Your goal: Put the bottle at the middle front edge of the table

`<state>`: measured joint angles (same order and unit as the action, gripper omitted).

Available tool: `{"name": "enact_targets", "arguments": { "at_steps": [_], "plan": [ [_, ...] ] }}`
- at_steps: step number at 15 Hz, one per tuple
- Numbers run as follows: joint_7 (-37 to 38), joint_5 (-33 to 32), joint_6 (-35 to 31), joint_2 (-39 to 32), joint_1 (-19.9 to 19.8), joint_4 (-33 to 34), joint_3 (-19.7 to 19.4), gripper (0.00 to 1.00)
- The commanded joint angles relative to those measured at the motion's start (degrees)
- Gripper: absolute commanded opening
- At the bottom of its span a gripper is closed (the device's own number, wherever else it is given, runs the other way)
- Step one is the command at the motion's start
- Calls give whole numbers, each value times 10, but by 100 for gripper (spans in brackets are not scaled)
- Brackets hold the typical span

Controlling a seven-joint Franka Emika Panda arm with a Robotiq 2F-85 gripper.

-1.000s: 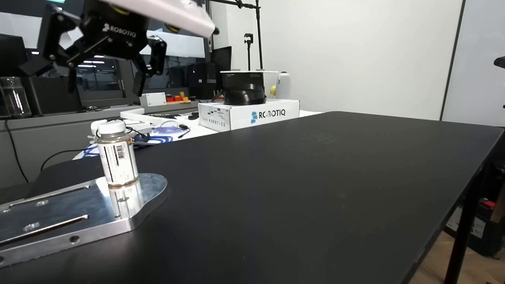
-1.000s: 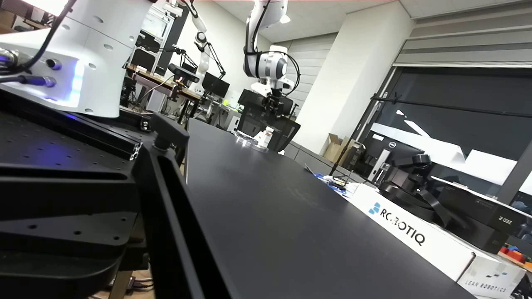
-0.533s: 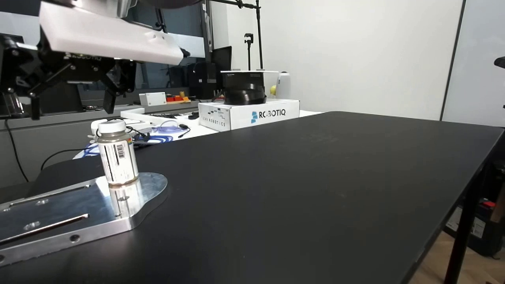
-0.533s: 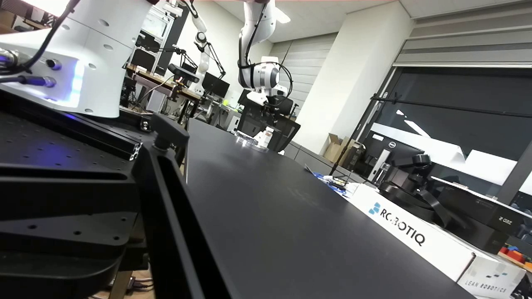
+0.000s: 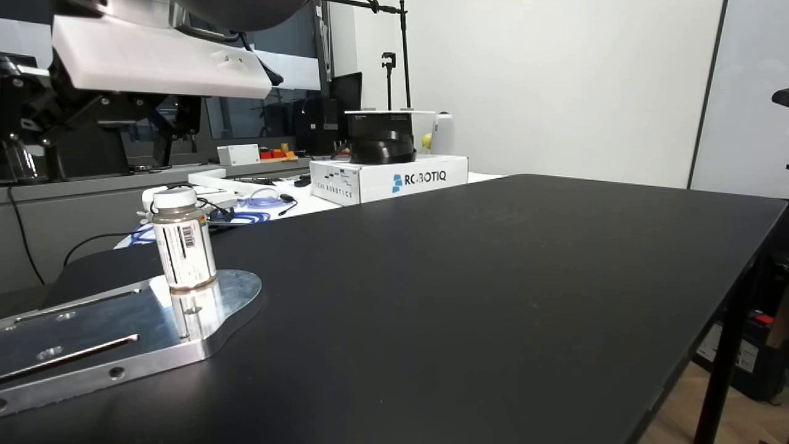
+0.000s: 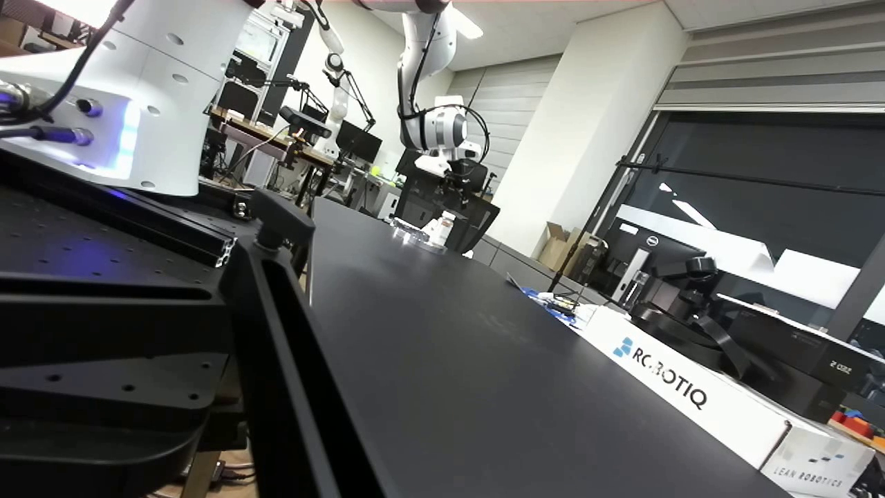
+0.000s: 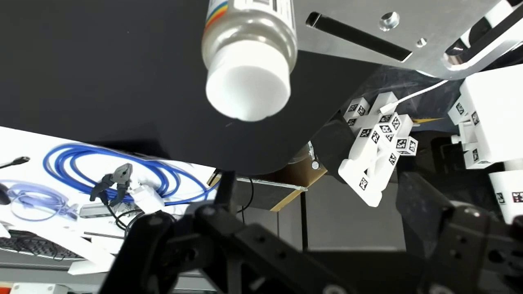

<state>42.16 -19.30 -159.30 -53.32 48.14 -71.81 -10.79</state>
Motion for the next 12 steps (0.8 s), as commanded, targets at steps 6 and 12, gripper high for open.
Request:
{"name": "enact_targets", "arguments": {
  "at_steps": [6,12],
  "plan": [
    [-1,-2,80,6,4,-1,-15,100],
    [-3,5,106,10,-1,-17,-10,100]
  ]
}}
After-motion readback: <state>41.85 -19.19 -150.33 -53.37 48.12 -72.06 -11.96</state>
